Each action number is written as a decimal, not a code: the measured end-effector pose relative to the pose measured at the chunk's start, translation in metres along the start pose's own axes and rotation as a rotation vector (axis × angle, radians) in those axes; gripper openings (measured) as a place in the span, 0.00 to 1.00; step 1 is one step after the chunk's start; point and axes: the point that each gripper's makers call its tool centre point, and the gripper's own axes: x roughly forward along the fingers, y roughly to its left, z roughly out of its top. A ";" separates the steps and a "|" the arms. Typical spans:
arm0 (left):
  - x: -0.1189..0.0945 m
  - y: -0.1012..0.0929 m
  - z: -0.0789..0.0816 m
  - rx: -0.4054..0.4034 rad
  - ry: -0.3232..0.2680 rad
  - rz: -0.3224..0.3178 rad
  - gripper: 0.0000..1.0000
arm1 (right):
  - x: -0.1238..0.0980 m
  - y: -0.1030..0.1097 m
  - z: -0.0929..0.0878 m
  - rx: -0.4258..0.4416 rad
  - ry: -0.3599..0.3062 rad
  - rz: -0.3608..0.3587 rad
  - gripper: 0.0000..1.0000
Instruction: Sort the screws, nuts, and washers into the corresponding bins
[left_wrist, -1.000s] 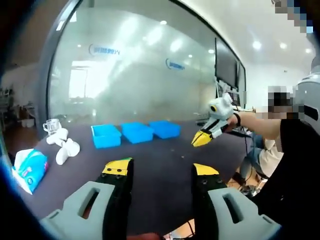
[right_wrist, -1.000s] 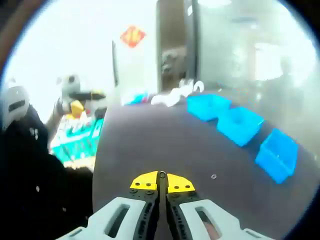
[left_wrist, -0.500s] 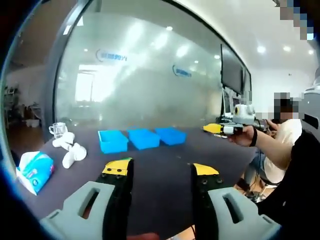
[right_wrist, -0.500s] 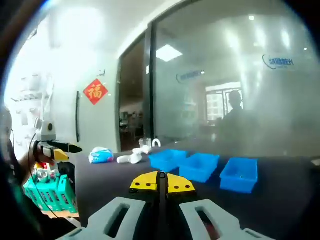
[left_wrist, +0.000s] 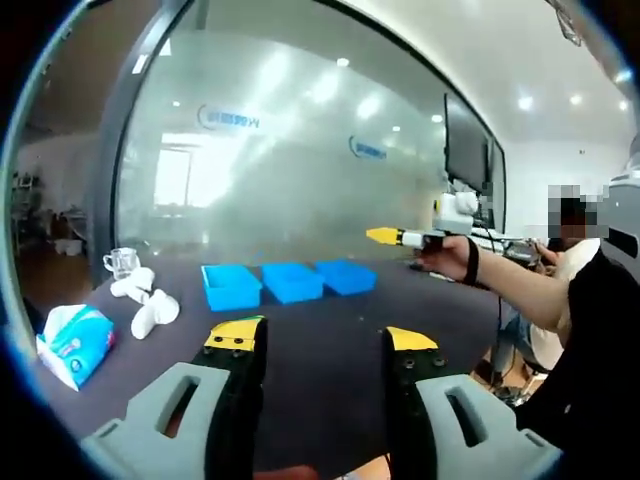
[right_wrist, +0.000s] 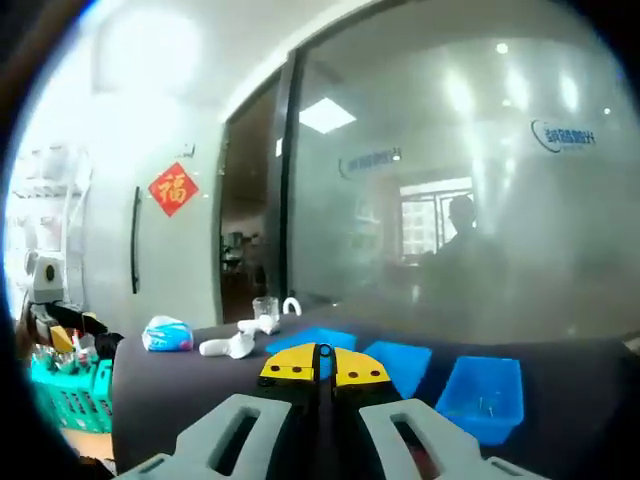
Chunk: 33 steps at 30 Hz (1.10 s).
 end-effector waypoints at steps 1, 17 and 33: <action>0.000 0.001 0.000 0.000 -0.001 0.001 0.44 | 0.008 -0.005 0.000 0.008 0.002 -0.010 0.02; -0.005 0.011 0.000 -0.001 0.005 0.020 0.44 | 0.110 -0.046 -0.040 -0.011 0.165 -0.129 0.02; -0.007 0.014 -0.002 -0.011 0.005 0.030 0.44 | 0.152 -0.046 -0.048 -0.067 0.218 -0.133 0.06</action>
